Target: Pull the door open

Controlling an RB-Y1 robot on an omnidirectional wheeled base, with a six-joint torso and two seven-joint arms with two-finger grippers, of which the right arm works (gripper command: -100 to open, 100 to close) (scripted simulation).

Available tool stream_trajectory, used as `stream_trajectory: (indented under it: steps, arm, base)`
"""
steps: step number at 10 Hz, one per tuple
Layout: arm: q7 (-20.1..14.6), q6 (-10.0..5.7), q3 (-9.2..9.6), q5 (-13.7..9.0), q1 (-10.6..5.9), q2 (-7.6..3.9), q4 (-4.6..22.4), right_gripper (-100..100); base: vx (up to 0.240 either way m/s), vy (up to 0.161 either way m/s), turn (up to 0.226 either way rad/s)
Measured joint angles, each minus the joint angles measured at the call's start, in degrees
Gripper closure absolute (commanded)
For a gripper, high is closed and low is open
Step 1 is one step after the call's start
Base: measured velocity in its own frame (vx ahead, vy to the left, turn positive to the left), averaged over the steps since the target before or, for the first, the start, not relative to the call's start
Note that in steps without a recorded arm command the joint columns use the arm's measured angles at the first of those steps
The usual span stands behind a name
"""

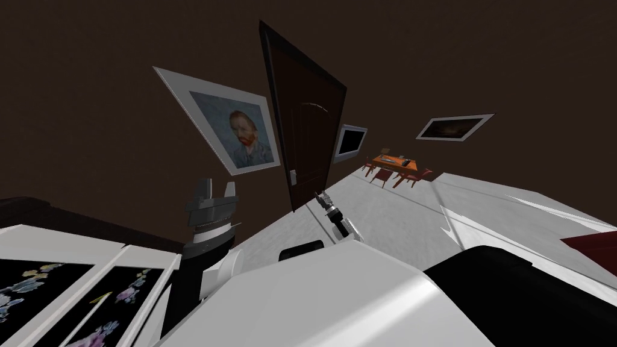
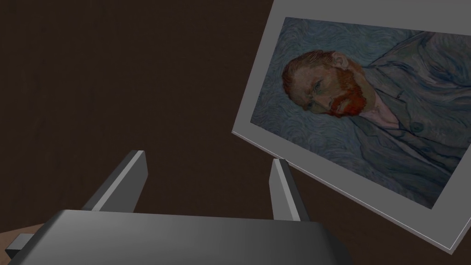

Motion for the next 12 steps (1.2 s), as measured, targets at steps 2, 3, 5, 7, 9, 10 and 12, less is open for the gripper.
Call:
stream_trajectory:
  steps: [2,3,5,7,9,10,12]
  arm:
    - [1.5,-0.57,0.38,2.5,-1.36,-0.2,2.6,-100]
    - [2.2,-0.85,0.61,3.8,-1.89,-0.4,3.8,-100]
    - [3.7,-1.24,1.14,6.4,-3.2,-0.55,6.2,-100]
    - [5.0,-1.51,1.68,8.9,-4.12,-0.79,8.1,-100]
    - [6.2,-1.66,2.32,11.2,-4.87,-0.91,9.6,-100]
    - [6.9,-2.03,2.39,12.1,-5.3,-0.83,10.7,-100]
    - [8.0,-2.73,2.47,13.7,-6.28,-0.97,12.8,-100]
  base:
    - [0.17,0.059,-0.049]
    - [0.163,0.05,-0.043]
    - [0.188,0.06,-0.046]
    - [0.177,0.064,-0.041]
    - [0.184,0.088,-0.041]
    - [0.186,0.064,-0.044]
    - [0.197,0.096,-0.034]
